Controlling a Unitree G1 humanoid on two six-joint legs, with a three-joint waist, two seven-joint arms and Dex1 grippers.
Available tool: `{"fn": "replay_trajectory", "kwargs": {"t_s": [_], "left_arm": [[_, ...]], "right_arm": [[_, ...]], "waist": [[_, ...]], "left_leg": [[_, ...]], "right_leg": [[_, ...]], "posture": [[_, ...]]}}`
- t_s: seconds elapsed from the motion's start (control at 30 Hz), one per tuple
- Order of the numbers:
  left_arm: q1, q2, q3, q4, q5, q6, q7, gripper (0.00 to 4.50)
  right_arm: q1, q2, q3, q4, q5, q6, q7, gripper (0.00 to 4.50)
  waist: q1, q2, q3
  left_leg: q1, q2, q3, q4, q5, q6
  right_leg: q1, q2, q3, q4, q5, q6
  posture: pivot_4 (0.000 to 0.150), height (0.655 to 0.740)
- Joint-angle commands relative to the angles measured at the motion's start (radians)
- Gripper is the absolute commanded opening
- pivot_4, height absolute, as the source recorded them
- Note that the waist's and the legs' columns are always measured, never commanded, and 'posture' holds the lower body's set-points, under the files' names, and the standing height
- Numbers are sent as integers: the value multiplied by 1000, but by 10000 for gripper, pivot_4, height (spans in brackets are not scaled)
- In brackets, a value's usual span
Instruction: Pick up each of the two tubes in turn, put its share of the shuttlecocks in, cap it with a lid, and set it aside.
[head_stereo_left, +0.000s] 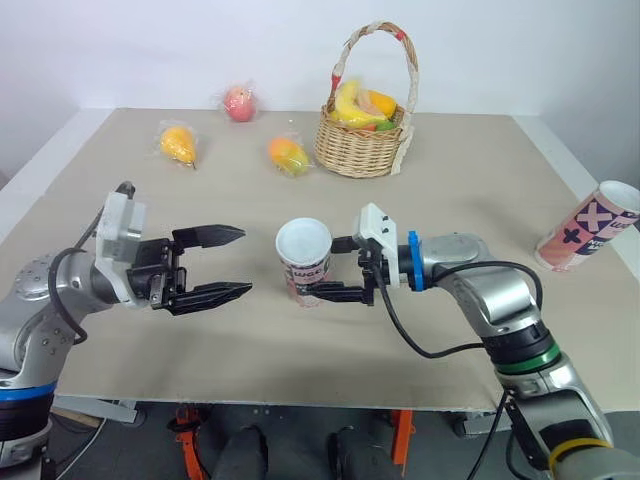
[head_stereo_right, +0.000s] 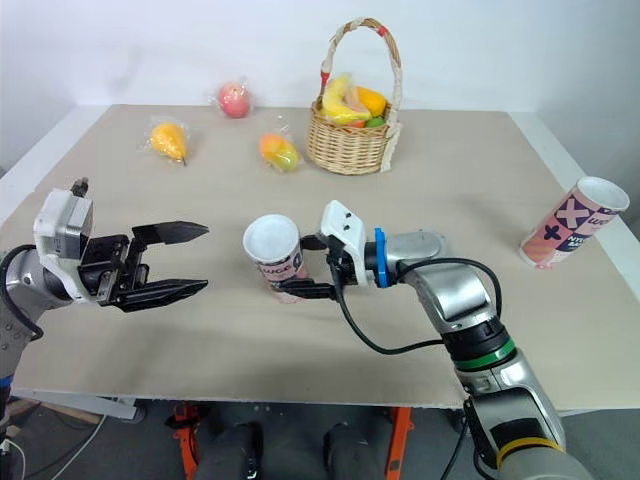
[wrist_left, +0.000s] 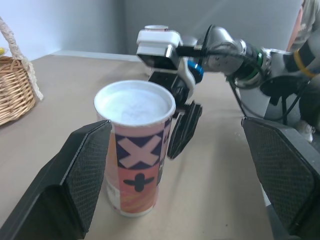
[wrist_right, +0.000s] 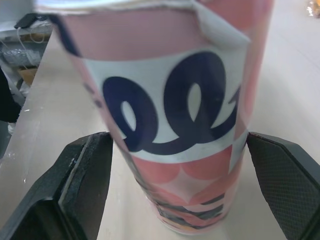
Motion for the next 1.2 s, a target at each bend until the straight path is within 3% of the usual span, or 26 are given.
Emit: {"fn": "replay_trajectory", "kwargs": {"t_s": [0.03, 0.5, 0.7, 1.0, 1.2], "left_arm": [[-12, 29, 42, -7, -6, -15, -19, 43307], [-63, 16, 13, 15, -1, -19, -17, 43307], [-100, 9, -2, 7, -9, -5, 3, 45000], [-186, -57, -95, 47, 46, -31, -7, 45000], [-316, -146, -197, 177, 132, -70, -31, 45000]], "right_arm": [[-33, 20, -7, 11, 2, -27, 5, 45000], [-39, 62, -1, 101, -43, -72, 10, 45000], [-37, 63, -11, 93, -35, -69, 9, 30745], [-33, -33, -123, 76, 19, -40, 30, 30745], [-32, -181, -326, 286, -46, -114, -133, 30745]], "waist": [[0, 0, 0], [0, 0, 0], [0, 0, 0], [7, -1, 1], [16, -2, 1]], "left_leg": [[0, 0, 0, 0, 0, 0], [0, 0, 0, 0, 0, 0], [0, 0, 0, 0, 0, 0], [-1, -1, 0, 0, 0, 0], [-1, -2, 0, 0, 0, 0]], "right_leg": [[0, 0, 0, 0, 0, 0], [0, 0, 0, 0, 0, 0], [0, 0, 0, 0, 0, 0], [0, -1, 0, 0, 0, 1], [0, -1, 0, 0, 0, 1]], "posture": [[1500, 7400], [1500, 7400], [1500, 7400], [1500, 7400], [1500, 7400]]}}
